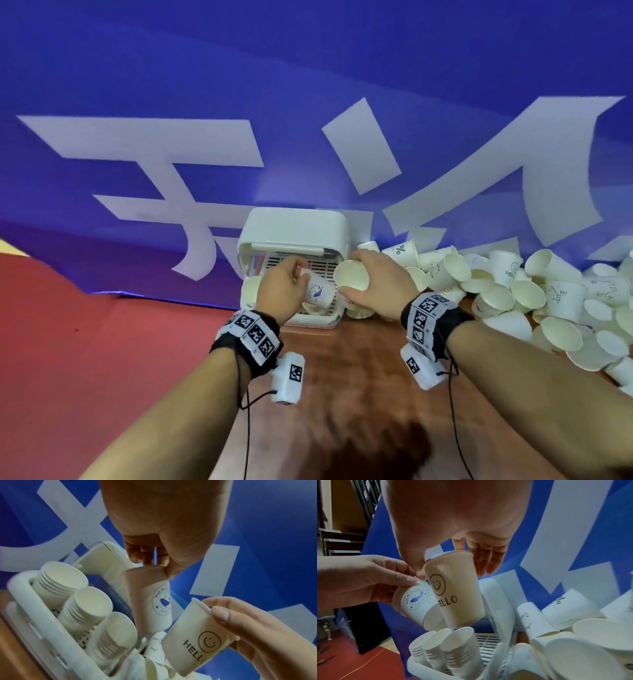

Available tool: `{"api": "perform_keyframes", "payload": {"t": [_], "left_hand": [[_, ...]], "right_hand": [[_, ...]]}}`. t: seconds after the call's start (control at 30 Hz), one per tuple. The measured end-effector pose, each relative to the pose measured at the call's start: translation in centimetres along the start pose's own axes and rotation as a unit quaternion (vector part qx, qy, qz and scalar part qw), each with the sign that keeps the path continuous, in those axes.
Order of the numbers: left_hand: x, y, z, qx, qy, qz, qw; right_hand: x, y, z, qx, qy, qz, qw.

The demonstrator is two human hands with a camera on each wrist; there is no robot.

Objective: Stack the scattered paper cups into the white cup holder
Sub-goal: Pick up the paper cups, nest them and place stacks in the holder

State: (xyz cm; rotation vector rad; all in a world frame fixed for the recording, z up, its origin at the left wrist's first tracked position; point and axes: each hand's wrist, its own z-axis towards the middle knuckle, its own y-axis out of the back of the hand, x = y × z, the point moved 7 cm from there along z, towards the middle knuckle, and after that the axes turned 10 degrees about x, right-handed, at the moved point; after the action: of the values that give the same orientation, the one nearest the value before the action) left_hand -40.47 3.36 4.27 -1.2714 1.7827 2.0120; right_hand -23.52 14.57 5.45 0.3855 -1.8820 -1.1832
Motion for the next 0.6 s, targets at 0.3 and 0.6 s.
{"api": "perform_keyframes", "payload": {"t": [0.3,0.6], "left_hand": [[8.7,7.5,-2.3,-0.086,0.061,0.003,0.994],[13.2,7.1,-0.5,-0.059,0.063,0.020,0.996]], "right_hand": [[6.7,-4.9,4.1,0.017,0.035,0.024,0.999],[8.8,-6.0,7.3,-0.023,0.047,0.066,0.996]]}}
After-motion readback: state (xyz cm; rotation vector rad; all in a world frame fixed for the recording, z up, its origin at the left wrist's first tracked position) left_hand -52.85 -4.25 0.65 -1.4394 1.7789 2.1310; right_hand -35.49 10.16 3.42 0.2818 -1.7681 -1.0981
